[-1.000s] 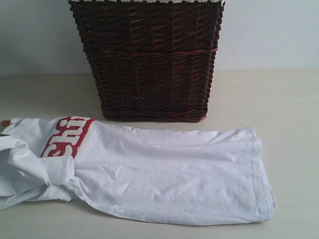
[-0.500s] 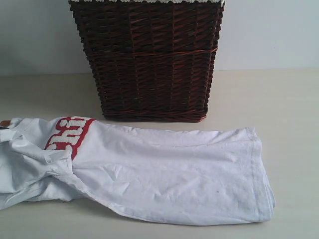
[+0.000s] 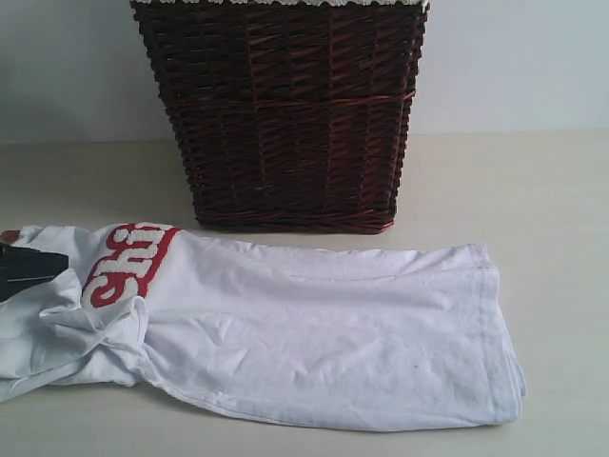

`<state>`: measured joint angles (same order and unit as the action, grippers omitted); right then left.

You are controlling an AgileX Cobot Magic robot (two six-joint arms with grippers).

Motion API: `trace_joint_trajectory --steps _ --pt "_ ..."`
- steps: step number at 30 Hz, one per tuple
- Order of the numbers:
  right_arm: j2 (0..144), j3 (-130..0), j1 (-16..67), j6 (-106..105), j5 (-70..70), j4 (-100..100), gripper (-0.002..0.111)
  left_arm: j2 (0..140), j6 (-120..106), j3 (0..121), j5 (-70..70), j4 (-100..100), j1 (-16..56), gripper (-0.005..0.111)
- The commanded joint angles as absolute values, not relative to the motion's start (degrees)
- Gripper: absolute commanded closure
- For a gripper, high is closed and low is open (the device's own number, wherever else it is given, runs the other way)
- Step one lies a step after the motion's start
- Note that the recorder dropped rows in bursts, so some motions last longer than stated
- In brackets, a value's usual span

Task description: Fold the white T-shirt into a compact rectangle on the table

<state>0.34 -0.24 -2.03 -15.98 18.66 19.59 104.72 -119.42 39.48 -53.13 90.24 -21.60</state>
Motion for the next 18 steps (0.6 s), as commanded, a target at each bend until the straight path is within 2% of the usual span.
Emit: trace_joint_trajectory --steps 1,4,6,8,10,13,18 --pt "0.0 0.0 -2.0 -16.3 18.3 19.6 0.108 103.9 -119.5 41.7 -53.3 91.2 -21.3 0.057" --pt "0.0 0.0 -2.0 -16.3 18.3 19.6 0.108 101.9 -119.5 42.3 -53.9 90.8 -21.3 0.069" --pt "0.0 0.0 -2.0 -16.3 18.3 19.6 0.108 100.4 -119.5 42.4 -56.4 87.5 -21.3 0.081" --pt "0.0 0.0 -2.0 -16.3 18.3 19.6 0.108 99.5 -119.5 42.4 -62.1 80.3 -21.3 0.095" --pt "0.0 0.0 -2.0 -16.3 18.3 19.6 0.108 99.1 -120.2 42.4 -68.8 71.0 -21.0 0.103" --pt "0.0 0.0 -2.0 -16.3 18.3 19.6 0.108 99.1 -120.2 42.2 -70.0 59.9 -19.2 0.095" --pt "0.0 0.0 -2.0 -16.3 18.3 19.6 0.108 99.1 -120.2 42.0 -61.3 57.9 -14.3 0.060"
